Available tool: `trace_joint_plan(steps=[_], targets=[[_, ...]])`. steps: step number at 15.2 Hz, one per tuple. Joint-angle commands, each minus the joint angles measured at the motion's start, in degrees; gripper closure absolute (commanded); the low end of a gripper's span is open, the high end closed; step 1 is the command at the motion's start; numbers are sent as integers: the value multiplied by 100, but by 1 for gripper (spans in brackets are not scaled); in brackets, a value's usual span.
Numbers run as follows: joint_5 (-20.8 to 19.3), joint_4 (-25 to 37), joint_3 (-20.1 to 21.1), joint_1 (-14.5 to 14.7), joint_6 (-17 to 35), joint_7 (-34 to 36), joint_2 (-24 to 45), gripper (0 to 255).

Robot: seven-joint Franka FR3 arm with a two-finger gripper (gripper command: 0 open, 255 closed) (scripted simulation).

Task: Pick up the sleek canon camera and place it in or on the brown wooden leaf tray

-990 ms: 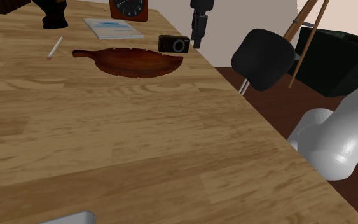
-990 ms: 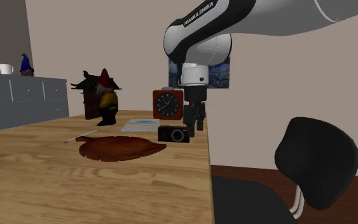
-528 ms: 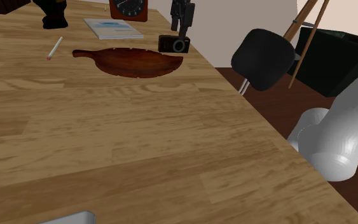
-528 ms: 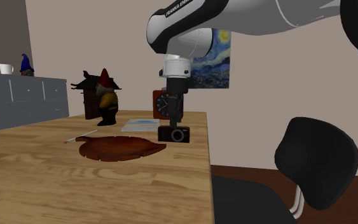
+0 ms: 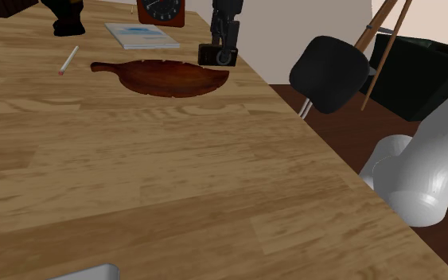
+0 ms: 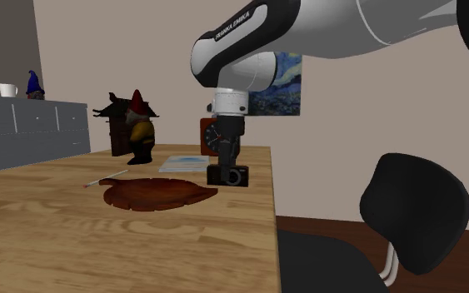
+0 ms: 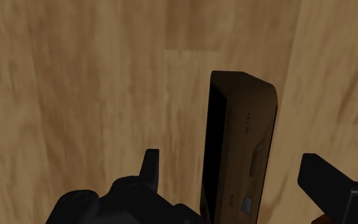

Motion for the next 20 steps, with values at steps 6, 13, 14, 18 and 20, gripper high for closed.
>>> trace_joint_plan(steps=[6, 13, 14, 18, 20], targets=[[0, -18, -1, -1, 26, -4, 6, 0], [0, -19, -2, -1, 26, -4, 5, 255], [0, -18, -2, -1, 26, -4, 6, 255], [1, 162, -2, -1, -132, 0, 29, 255], [3, 355, -3, -2, -292, 3, 60, 255]])
